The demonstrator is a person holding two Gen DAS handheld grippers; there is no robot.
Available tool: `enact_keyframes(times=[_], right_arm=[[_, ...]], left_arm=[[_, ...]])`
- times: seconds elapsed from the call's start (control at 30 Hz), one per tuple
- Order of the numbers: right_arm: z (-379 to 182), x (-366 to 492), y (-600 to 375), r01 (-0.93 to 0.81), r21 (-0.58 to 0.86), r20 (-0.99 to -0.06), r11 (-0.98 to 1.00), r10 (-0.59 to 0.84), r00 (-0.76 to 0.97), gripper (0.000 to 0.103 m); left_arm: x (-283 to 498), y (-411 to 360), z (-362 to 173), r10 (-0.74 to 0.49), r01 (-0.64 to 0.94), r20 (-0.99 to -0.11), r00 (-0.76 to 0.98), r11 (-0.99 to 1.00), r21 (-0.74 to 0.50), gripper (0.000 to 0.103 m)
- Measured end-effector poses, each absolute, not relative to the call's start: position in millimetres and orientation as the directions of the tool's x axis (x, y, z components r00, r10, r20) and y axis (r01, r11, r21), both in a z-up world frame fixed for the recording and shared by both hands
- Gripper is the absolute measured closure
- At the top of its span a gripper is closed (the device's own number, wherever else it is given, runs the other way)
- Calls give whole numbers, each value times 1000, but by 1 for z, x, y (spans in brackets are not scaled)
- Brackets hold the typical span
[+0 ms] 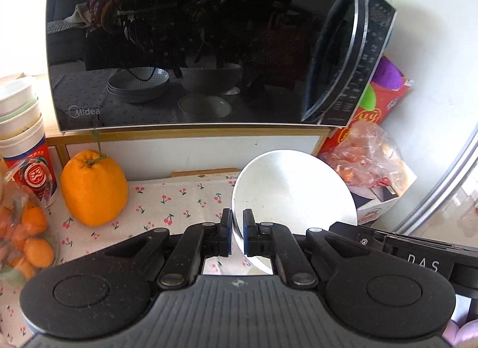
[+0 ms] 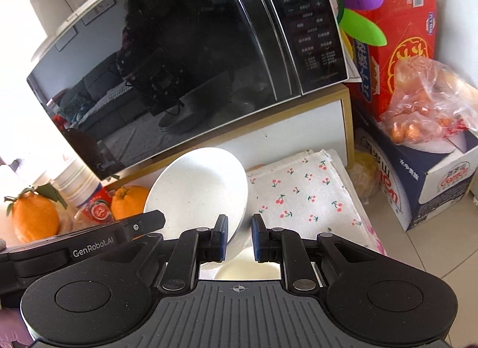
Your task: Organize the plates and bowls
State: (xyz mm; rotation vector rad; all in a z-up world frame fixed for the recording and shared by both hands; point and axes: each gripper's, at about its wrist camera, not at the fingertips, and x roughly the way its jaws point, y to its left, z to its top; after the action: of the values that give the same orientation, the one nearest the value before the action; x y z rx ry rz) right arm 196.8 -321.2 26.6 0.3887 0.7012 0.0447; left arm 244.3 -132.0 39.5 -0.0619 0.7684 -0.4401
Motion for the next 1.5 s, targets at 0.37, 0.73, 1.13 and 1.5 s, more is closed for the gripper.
enact_keyframes(times=[0.37, 0.73, 1.13, 1.5], right_arm=[[45, 119, -311, 146, 305, -674, 941, 105, 731, 86], [19, 46, -317, 221, 359, -708, 907, 110, 698, 86], [-6, 0, -331, 278, 304, -767, 911, 61, 639, 86], [-41, -6, -354, 318, 315, -847, 894, 113, 520, 85]], left_arm=[[181, -130, 45, -434, 393, -678, 593, 891, -227, 97], [112, -136, 31, -419, 431, -696, 584, 886, -171, 97], [68, -158, 8, -424, 544, -741, 521, 834, -95, 95], [58, -179, -16, -379, 595, -814, 440, 802, -52, 94]])
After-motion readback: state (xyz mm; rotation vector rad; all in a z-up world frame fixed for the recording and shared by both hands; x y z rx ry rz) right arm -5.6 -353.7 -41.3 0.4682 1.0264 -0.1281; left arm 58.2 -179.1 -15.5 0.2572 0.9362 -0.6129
